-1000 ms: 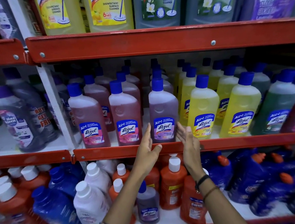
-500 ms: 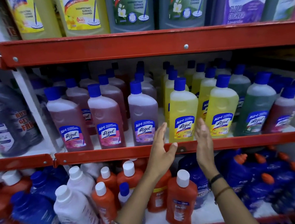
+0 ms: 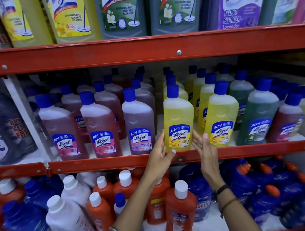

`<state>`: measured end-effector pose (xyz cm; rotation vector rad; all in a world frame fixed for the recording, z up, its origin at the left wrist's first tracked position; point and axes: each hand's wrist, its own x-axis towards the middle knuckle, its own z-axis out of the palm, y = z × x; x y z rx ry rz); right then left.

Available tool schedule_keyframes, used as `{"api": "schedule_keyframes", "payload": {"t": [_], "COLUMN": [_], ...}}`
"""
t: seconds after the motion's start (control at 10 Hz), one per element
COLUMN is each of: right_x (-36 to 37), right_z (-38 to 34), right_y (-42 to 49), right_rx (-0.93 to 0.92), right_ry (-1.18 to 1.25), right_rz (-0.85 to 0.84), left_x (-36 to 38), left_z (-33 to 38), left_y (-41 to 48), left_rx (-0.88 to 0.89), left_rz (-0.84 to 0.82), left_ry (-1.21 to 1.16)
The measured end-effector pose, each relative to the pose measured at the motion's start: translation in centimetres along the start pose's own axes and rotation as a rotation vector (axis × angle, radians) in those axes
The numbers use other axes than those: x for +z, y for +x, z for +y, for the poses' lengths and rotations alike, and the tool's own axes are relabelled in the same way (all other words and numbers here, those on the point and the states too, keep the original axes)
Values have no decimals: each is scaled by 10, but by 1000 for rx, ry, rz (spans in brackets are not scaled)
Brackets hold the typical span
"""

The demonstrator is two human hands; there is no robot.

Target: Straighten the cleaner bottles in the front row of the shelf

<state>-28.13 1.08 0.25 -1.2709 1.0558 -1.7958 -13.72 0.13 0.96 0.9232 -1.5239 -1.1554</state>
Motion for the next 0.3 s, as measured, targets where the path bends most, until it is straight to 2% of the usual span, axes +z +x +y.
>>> {"api": "schedule_keyframes", "payload": {"t": [0.2, 0.3], "right_x": [0, -15], "right_z": [-4, 2], "right_y": [-1, -17], "right_rx": [-14, -70], "right_ry": [-11, -6], "right_rz": [-28, 73], "left_x": [-3, -5], "left_z": [0, 8], "left_y": [-5, -14], "left_rx": [28, 210], "left_rz": [17, 132], "left_ry": [78, 218]}}
